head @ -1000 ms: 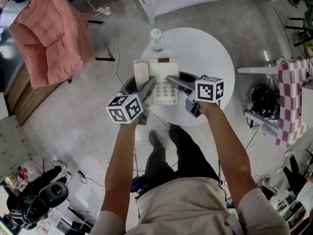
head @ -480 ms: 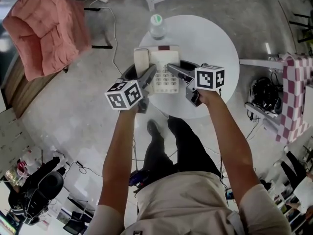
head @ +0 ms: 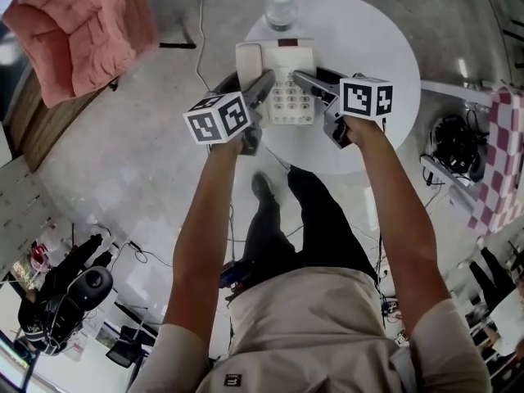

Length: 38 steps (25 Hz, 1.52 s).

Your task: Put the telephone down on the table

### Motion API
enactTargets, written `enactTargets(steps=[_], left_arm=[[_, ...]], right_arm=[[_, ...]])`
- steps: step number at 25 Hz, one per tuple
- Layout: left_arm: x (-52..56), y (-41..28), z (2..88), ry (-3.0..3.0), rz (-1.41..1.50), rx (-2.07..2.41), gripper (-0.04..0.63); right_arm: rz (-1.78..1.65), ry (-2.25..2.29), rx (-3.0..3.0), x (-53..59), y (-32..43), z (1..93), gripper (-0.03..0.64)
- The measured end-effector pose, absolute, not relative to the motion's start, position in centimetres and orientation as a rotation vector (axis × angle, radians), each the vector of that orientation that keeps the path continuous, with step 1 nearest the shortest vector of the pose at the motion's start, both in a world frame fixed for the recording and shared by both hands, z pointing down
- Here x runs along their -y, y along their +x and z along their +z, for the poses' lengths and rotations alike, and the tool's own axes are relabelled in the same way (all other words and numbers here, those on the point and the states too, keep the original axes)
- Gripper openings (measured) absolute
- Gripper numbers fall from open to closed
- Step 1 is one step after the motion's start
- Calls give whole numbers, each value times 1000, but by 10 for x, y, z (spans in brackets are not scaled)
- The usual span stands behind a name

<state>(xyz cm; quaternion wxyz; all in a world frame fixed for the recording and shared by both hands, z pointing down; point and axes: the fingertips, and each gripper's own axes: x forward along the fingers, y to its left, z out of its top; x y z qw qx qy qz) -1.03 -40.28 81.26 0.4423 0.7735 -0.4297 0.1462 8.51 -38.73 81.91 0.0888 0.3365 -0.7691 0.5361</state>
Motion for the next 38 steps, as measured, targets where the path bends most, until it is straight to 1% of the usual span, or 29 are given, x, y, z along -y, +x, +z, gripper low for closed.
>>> enactTargets(steps=[9,16,21,28,35,38], left_arm=[[408,-11,821,1901,380,1086,321],[407,-10,819,1945,439,1110,322],[408,-12,808,2016,491,1121,322],[413,-39,774,2056,544,1165,322],[410,-74,725,2088,488,1235,321],[405,-81,692,2133,439,1237,321]], right_arm=[[1617,1076,2246,390,85,830,229],[1328,1153,2184,396,92,829,225],[1206,1156,2136,394,91,829,219],[1188,1224,2041,391,94,819,219],[1095,1279,2042,393,100,782,190],[1054,1335,2079,395,101,751,156]])
